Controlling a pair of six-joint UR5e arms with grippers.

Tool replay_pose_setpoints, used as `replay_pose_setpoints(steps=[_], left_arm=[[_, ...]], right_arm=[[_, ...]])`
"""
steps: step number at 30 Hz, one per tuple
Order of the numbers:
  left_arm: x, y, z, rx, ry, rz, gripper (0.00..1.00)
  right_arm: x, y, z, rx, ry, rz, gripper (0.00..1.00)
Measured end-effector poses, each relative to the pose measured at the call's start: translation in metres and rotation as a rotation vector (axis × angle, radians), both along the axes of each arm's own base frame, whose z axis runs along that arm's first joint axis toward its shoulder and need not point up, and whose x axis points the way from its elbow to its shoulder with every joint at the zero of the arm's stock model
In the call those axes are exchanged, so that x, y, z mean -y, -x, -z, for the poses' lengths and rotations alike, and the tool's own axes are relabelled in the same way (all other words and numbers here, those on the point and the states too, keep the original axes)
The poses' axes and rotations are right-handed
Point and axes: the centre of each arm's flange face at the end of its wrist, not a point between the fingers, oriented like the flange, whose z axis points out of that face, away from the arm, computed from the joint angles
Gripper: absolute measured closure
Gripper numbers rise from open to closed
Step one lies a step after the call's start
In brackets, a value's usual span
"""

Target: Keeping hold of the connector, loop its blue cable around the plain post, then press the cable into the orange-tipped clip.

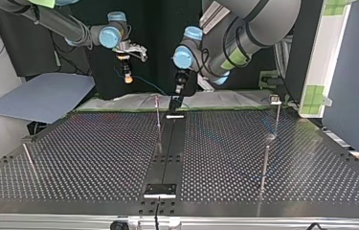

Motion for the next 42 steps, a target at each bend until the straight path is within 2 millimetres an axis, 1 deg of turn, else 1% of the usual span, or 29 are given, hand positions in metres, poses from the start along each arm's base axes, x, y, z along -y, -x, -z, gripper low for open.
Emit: replay_pose_setpoints(steps=[9, 13, 25, 36, 42], left_arm=[[-0.011, 0.015, 0.012, -0.017, 0.001, -0.008, 0.00], [-0.015, 0.018, 0.014, -0.024, -0.001, -0.012, 0.00], [-0.016, 0.017, 0.001, -0.009, 0.013, -0.014, 0.00], [-0.019, 0.015, 0.001, -0.004, 0.030, -0.025, 0.00], [-0.021, 0.015, 0.001, -0.005, 0.028, -0.029, 0.00]], right_arm=[[-0.008, 0.004, 0.000, -0.003, 0.014, 0.022, 1.00], [-0.015, 0.007, 0.002, -0.003, 0.018, 0.023, 1.00], [-0.032, 0.012, 0.007, 0.002, 0.034, -0.002, 1.00], [-0.029, 0.008, 0.005, 0.024, 0.061, -0.079, 1.00], [-0.019, 0.004, 0.001, 0.041, 0.087, -0.117, 1.00]])
